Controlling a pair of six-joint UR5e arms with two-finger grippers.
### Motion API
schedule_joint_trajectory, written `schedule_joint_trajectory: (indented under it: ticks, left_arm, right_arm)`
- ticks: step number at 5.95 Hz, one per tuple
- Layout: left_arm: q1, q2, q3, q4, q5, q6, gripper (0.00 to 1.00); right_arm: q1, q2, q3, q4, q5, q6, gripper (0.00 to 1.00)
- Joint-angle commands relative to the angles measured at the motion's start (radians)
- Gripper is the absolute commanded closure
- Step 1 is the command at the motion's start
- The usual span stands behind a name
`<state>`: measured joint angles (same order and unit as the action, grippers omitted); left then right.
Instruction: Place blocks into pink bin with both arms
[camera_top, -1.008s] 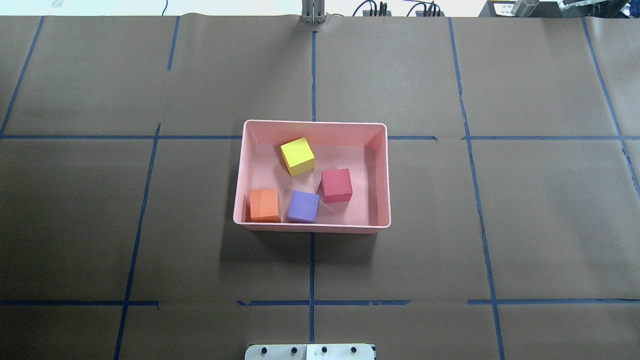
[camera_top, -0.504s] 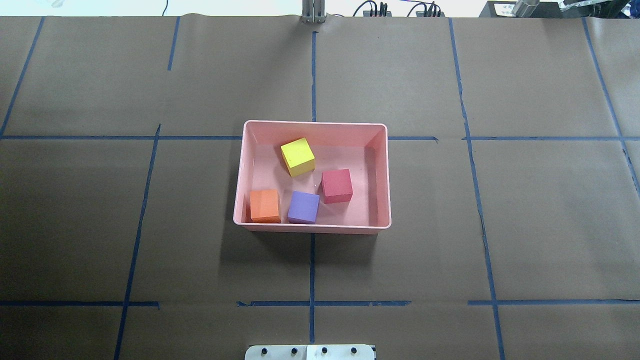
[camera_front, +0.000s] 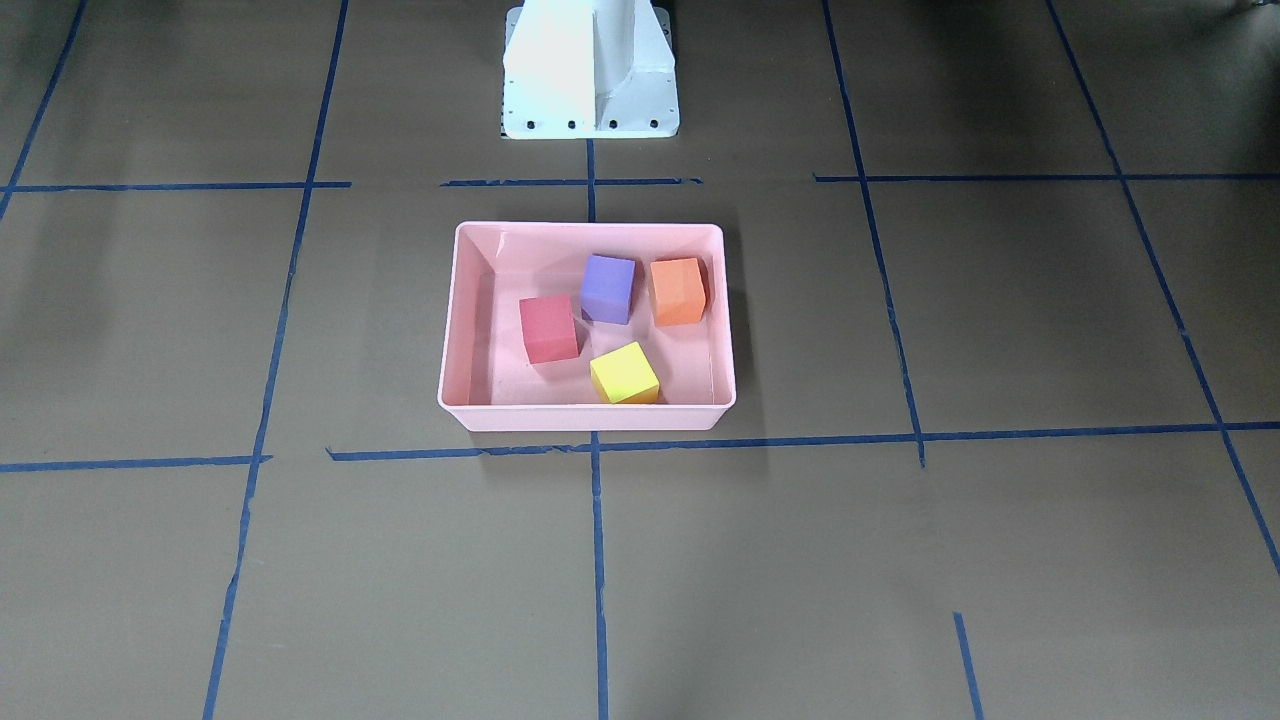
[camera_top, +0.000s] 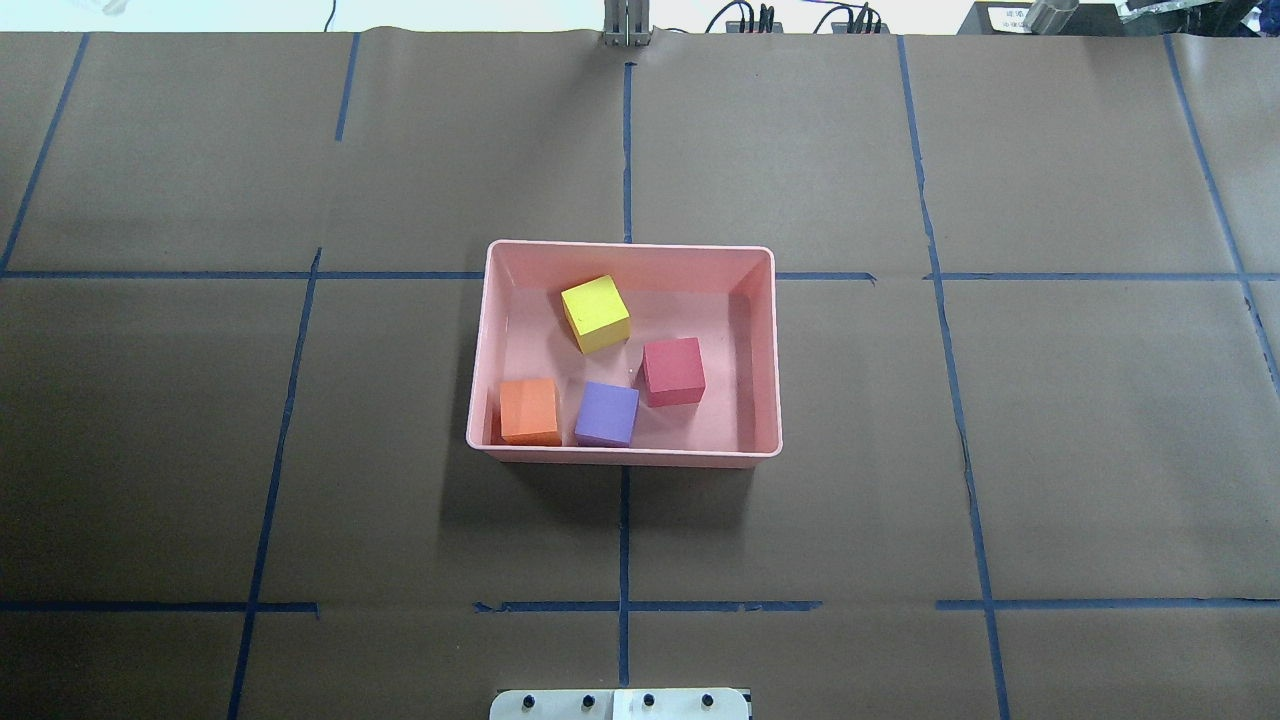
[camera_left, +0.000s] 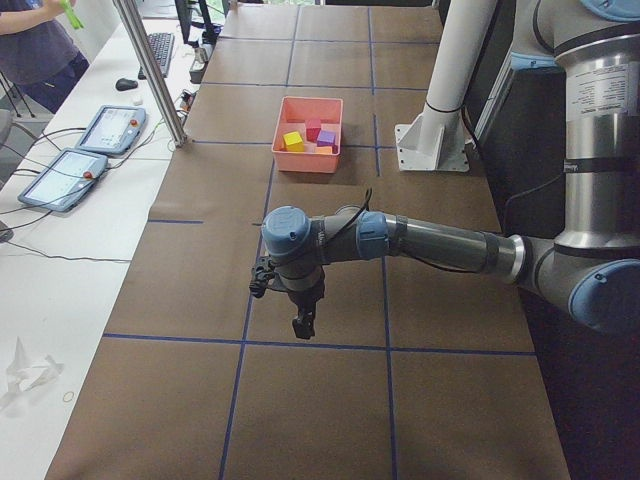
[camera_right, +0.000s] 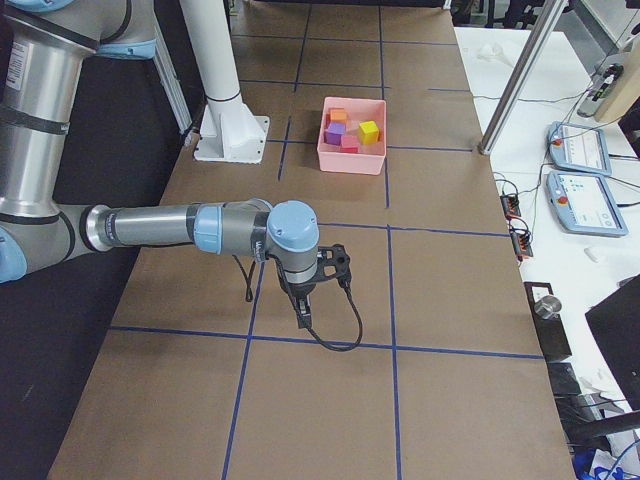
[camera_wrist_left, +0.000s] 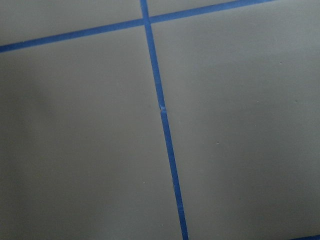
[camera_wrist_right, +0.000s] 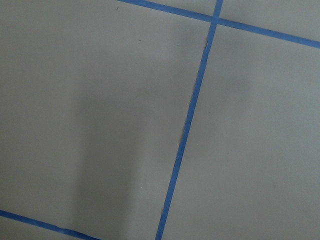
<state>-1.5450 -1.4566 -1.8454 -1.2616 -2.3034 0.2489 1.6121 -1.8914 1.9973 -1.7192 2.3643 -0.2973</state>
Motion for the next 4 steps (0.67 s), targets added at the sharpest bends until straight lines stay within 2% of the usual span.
schedule_joint_trajectory:
  ticks: [1,4]
  left_arm:
    - [0.000,0.002,0.014,0.001,0.027,0.000,0.00]
    - [0.000,0.005,0.005,0.002,0.027,0.000,0.00]
  right_arm:
    - [0.000,0.000,0.000,0.000,0.001,0.000,0.00]
    - [0.000,0.000,0.000,0.001,0.001,0.000,0.00]
